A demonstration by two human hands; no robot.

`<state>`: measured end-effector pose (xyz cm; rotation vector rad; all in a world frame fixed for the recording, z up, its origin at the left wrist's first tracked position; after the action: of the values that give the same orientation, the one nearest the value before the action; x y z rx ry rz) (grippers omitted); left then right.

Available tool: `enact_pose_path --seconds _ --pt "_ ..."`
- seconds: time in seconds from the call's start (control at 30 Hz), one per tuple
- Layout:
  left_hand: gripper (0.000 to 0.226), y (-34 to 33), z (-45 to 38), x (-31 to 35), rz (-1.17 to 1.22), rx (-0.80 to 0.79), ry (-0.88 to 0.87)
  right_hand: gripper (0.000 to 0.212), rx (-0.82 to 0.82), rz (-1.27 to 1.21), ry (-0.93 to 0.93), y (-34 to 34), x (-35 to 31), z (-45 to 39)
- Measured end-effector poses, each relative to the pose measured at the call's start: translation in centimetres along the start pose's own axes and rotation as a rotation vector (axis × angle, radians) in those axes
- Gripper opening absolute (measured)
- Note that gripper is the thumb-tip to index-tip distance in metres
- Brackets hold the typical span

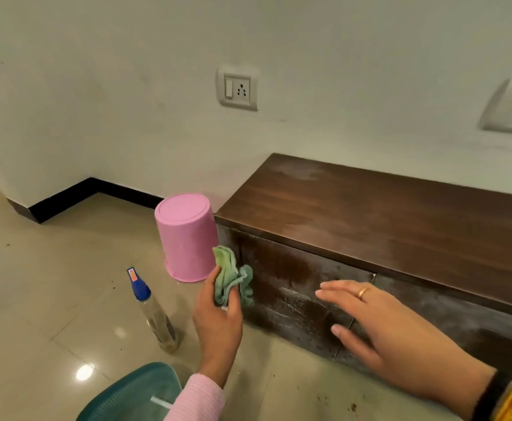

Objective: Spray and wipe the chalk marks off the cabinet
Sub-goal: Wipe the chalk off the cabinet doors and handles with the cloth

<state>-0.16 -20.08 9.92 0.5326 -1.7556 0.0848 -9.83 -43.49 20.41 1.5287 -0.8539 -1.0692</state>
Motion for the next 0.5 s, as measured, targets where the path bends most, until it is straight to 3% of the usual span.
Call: enact_pose_path --seconds 0.2,0.33,0.5 --pt "0.045 -1.3 0.2 -0.1 -0.024 0.078 -0.079 0.053 -0.023 -0.056 -0.036 -3.5 0.7 -0.2" --pt "0.045 -1.6 1.3 -0.2 -0.048 0.080 -0.138 0.043 0.120 -0.014 -0.121 -5.4 -0.1 -2.2" --pt "0.039 -1.7 -0.7 0.8 -0.118 0.120 -0.162 0.055 0.219 0.118 -0.091 -7.1 -2.1 -7.6"
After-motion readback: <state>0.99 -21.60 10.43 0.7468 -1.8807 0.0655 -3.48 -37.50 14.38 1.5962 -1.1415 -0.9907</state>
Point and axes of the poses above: each hand's wrist, its own z-axis away from the middle knuckle, its own y-axis out of the back of the hand, x = y × z, the point moved 6 cm from there along -z, towards the middle knuckle
